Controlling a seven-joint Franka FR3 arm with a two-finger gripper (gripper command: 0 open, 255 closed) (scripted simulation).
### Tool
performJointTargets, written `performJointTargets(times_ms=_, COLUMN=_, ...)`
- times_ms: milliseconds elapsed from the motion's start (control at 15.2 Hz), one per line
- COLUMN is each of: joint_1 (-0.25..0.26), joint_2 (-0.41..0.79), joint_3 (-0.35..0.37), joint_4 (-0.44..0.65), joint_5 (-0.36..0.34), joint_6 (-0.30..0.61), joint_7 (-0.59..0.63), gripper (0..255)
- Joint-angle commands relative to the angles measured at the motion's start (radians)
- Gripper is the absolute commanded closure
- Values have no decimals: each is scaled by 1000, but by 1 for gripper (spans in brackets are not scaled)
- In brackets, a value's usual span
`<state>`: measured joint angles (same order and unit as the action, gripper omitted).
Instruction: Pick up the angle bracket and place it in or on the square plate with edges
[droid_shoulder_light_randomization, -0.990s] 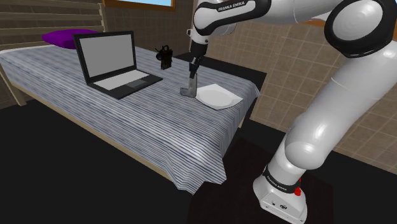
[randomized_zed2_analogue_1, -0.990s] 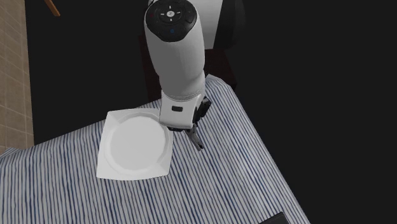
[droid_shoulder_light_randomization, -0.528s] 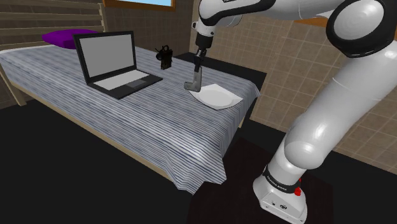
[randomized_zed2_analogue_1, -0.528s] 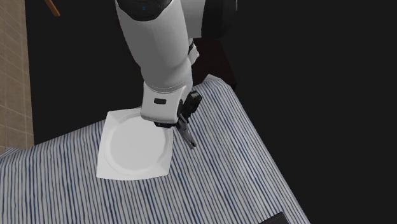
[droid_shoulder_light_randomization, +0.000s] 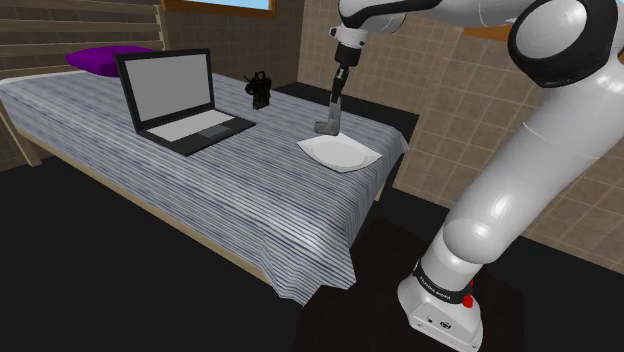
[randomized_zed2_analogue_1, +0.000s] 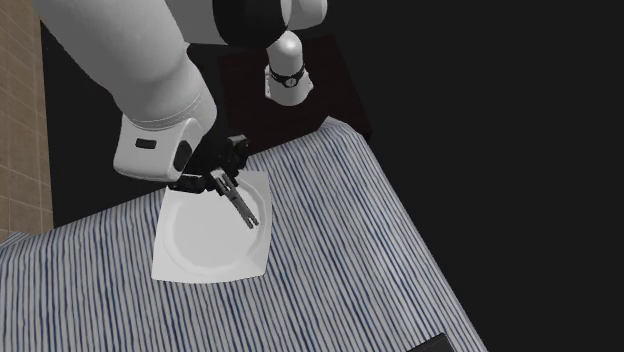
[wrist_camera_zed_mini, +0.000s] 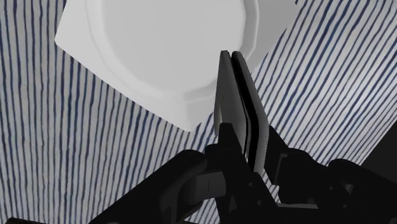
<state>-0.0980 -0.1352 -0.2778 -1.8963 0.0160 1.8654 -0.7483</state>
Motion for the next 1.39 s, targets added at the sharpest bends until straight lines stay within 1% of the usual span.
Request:
performJointTargets(times_ms=0, joint_1=-20, joint_2=11, joint_3=-29, joint_4=26, joint_5=4, joint_6=-17, joint_7=-51, gripper=255)
performJointTargets(times_ms=396, joint_1=-82, joint_2=72, joint_3=-113, joint_4=143, joint_5=31, joint_6=-83, joint_7=-201, gripper=255)
performJointTargets(times_ms=1320, joint_1=-83, joint_2=73, joint_3=-114, joint_4=-44, joint_5=35, joint_6=104, joint_7=-213, gripper=255)
